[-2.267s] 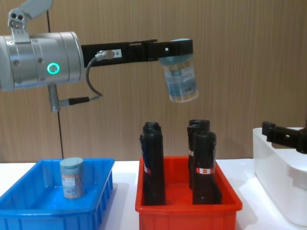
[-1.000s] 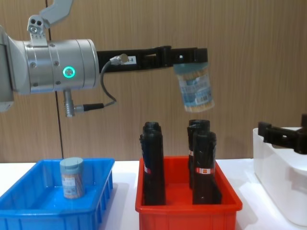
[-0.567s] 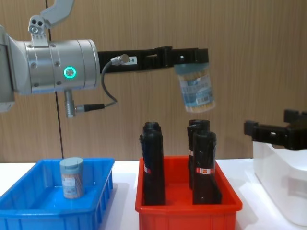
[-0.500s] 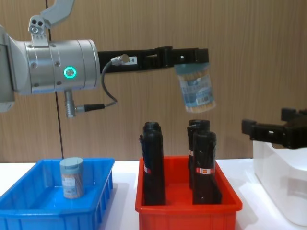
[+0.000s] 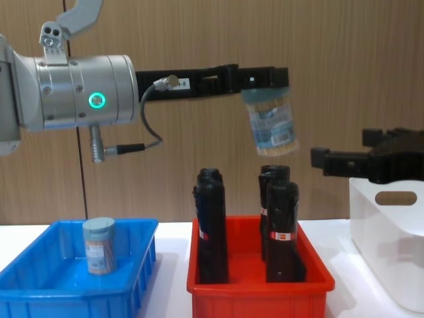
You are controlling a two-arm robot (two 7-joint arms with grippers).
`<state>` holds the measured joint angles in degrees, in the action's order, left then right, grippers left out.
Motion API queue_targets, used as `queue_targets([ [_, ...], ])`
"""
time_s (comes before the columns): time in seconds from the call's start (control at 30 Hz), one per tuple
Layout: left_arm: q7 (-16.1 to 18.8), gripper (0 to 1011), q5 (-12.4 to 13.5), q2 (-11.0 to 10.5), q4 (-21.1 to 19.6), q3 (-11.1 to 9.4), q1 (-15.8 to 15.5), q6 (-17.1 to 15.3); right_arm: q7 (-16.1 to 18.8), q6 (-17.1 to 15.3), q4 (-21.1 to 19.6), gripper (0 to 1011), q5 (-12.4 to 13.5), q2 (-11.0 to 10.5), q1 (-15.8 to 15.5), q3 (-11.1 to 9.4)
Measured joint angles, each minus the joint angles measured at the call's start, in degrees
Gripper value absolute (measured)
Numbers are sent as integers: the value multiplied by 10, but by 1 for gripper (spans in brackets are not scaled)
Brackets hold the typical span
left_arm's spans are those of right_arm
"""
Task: Pick the cotton swabs from the blue box and place them into the white box.
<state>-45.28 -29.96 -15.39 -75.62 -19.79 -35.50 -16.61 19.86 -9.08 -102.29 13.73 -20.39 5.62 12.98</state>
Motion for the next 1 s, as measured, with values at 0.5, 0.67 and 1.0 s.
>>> queue_targets([
  [0.5, 0, 670, 0, 0, 0, 0, 0, 0, 38, -12, 22, 1001, -31, 12, 40, 8],
  [0.67, 0, 670, 0, 0, 0, 0, 0, 0, 51, -16, 32, 1001, -40, 18, 54, 12],
  [1.0, 0, 669, 0, 0, 0, 0, 0, 0, 68, -21, 54, 1001, -51, 28, 78, 18],
])
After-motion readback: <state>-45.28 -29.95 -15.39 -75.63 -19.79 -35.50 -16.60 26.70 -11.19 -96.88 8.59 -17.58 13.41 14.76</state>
